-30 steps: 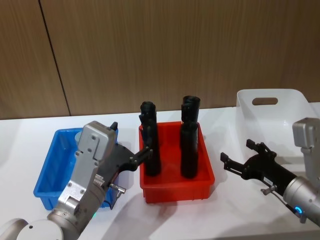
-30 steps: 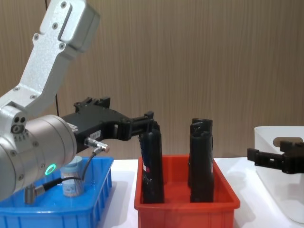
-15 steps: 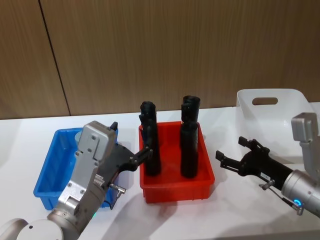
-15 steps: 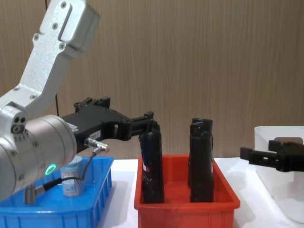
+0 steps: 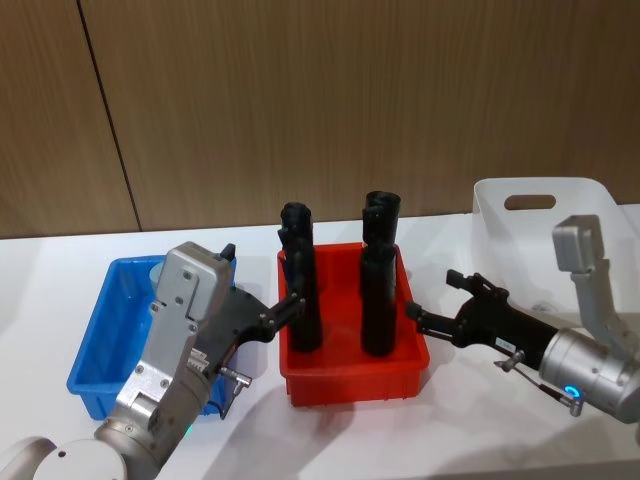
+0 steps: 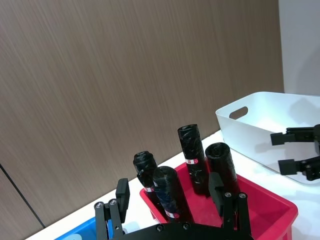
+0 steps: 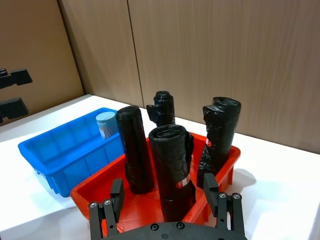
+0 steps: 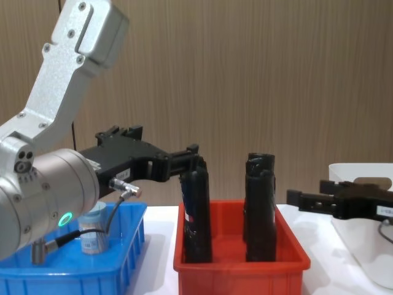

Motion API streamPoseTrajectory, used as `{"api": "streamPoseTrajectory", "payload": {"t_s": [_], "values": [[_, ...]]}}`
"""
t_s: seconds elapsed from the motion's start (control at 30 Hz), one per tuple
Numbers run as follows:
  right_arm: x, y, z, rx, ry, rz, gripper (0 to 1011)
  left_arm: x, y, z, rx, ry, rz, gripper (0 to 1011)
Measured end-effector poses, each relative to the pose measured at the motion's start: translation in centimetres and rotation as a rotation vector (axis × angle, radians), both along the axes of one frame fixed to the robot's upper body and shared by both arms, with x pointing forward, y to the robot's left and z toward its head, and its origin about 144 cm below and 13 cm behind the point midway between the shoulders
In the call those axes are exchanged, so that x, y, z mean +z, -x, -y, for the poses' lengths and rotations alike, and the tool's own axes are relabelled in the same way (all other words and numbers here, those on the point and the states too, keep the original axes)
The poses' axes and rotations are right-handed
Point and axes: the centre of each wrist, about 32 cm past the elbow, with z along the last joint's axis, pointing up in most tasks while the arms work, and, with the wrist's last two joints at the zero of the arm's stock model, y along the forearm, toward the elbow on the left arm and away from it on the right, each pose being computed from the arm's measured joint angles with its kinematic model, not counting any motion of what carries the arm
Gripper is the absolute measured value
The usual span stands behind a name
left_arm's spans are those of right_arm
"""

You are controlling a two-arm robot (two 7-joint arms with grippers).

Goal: Pick the cotton swabs from the blue box and place them into the white box.

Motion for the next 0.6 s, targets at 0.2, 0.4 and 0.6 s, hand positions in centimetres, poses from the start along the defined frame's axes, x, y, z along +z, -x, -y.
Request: {"api": "streamPoseTrajectory", "payload": {"t_s": [0.2, 0.4, 0.6], "values": [[0.2, -1.2, -0.9, 0.029, 0.014, -0.005, 1002, 0.0, 0.0, 0.0, 0.0, 0.0, 0.0, 1000], [0.4, -2.1, -1.4, 0.042, 0.024, -0.007, 1002, 0.0, 0.0, 0.0, 0.0, 0.0, 0.0, 999], [0.5, -3.1, -2.0, 0.047, 0.031, -0.012, 1002, 0.0, 0.0, 0.0, 0.0, 0.0, 0.0, 1000]]}}
